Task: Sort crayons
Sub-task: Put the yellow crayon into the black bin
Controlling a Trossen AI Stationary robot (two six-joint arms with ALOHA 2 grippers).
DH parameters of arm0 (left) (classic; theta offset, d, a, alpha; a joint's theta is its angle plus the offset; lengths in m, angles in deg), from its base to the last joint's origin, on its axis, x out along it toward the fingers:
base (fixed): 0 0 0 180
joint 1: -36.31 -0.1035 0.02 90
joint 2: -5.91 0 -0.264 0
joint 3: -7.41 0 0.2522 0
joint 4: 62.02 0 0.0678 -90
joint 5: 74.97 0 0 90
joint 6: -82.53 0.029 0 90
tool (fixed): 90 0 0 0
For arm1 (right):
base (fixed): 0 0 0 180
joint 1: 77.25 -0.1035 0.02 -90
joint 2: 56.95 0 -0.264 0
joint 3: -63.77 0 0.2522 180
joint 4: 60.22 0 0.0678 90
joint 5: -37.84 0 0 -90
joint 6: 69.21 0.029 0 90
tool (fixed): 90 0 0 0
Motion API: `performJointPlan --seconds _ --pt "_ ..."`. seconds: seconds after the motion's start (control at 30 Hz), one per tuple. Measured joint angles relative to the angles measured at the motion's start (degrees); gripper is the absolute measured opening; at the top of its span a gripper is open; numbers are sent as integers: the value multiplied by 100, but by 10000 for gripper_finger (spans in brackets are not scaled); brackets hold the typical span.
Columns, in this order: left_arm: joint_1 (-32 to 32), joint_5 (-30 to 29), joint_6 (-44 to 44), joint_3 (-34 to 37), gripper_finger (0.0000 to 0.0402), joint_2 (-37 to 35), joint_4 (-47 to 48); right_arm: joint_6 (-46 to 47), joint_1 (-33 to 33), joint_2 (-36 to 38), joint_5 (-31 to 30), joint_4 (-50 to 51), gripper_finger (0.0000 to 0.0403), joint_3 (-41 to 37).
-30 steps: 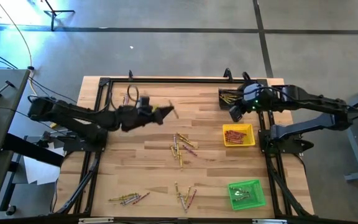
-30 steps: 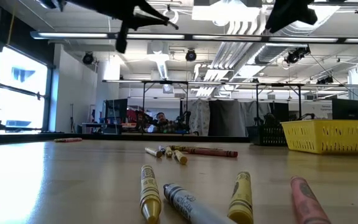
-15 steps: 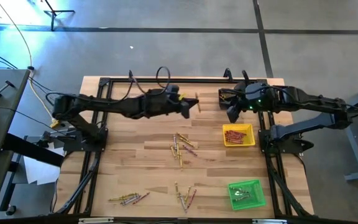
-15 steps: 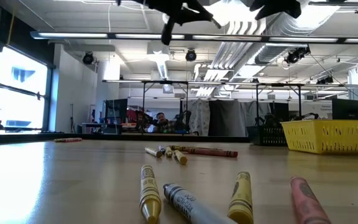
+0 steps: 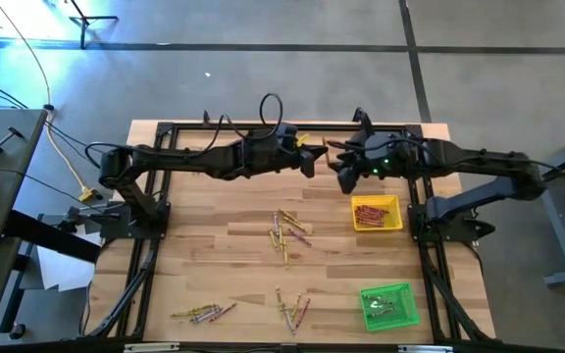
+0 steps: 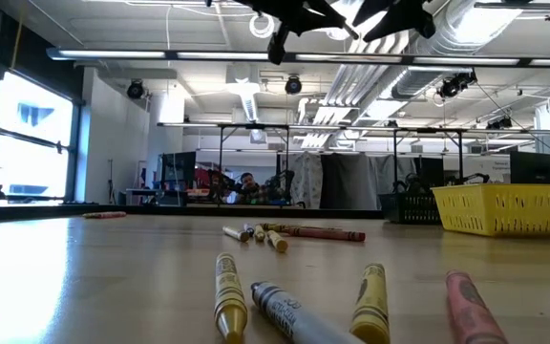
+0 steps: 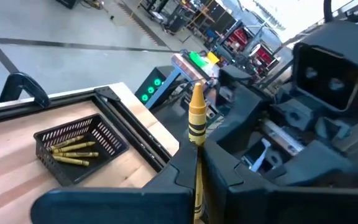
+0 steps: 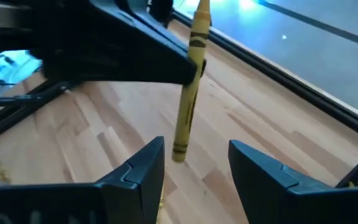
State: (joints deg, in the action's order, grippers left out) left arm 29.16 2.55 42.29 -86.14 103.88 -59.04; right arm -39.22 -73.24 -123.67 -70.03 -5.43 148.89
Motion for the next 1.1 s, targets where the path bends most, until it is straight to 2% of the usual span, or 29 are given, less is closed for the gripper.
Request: performJointPlan --seconds 0.33,0.67,0.83,1.07,1.1 --pt "0 96 -1 0 1 -37 102 -39 51 -191 -85 -754 165 0" --pt "0 173 46 0 1 -37 111 18 51 -477 -45 -884 157 -2" --pt "0 187 98 0 1 -37 155 196 51 -540 -35 -945 119 -2" --pt "3 183 156 0 1 -38 196 216 57 -543 -56 -844 18 -2" --pt "4 160 157 3 1 -39 197 166 59 -533 -30 -838 13 -2"
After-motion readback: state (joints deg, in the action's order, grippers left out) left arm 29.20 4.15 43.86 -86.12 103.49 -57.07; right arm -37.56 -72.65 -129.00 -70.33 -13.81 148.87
